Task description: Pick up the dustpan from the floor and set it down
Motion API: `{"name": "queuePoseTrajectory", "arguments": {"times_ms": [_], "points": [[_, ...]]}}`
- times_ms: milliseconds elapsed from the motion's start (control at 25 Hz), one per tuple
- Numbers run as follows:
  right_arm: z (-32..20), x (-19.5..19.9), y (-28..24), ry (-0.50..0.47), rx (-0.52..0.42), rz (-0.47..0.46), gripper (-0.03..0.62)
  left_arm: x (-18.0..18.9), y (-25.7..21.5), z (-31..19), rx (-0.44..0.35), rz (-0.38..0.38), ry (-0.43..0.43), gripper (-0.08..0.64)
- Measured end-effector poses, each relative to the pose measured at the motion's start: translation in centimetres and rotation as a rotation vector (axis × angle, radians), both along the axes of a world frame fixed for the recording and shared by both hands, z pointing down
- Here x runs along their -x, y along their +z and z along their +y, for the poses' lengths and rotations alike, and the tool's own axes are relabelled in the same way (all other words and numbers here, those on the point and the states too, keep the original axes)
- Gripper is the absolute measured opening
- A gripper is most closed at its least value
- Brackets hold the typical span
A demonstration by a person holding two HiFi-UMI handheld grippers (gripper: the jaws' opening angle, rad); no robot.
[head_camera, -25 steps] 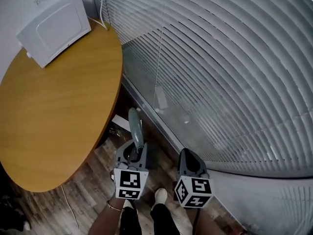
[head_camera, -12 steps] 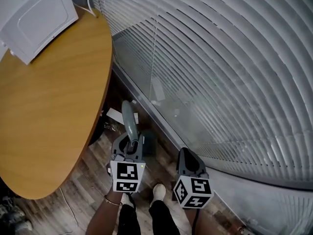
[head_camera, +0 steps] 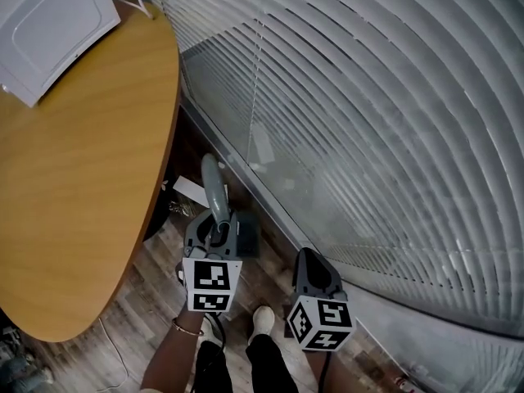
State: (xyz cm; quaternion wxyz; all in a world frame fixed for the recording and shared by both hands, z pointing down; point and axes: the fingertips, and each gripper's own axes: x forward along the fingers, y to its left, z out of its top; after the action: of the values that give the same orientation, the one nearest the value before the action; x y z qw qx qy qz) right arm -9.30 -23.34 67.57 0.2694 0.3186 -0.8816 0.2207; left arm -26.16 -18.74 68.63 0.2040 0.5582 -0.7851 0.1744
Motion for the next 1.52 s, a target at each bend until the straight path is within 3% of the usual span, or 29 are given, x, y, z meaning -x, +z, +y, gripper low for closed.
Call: {"name": "queuePoseTrajectory", "arguments": {"times_ms": [400, 800, 1120, 1520], "points": [[-0.8, -0.2, 0.6, 0.017, 0.013, 0.007, 0.032, 1.6, 0.6, -2.2, -0.022, 0.012, -0.015, 0.094], [-0.9, -0.3, 0.9, 0.022, 0.023, 0.008, 0.032, 0.8, 0.6, -2.3, -0.052, 0.001, -0.013, 0.097], [-0.8, -0.6, 0.9, 0.029, 0.025, 0.009, 0.032, 1.3, 0.6, -1.9, -0.080, 0.049, -0.016, 0.147], [0.0, -0.7, -0.1, 0.014, 0.021, 0.006, 0.032, 0.6, 0.5, 0.5, -0.080, 0.093, -0.055, 0.160]]}}
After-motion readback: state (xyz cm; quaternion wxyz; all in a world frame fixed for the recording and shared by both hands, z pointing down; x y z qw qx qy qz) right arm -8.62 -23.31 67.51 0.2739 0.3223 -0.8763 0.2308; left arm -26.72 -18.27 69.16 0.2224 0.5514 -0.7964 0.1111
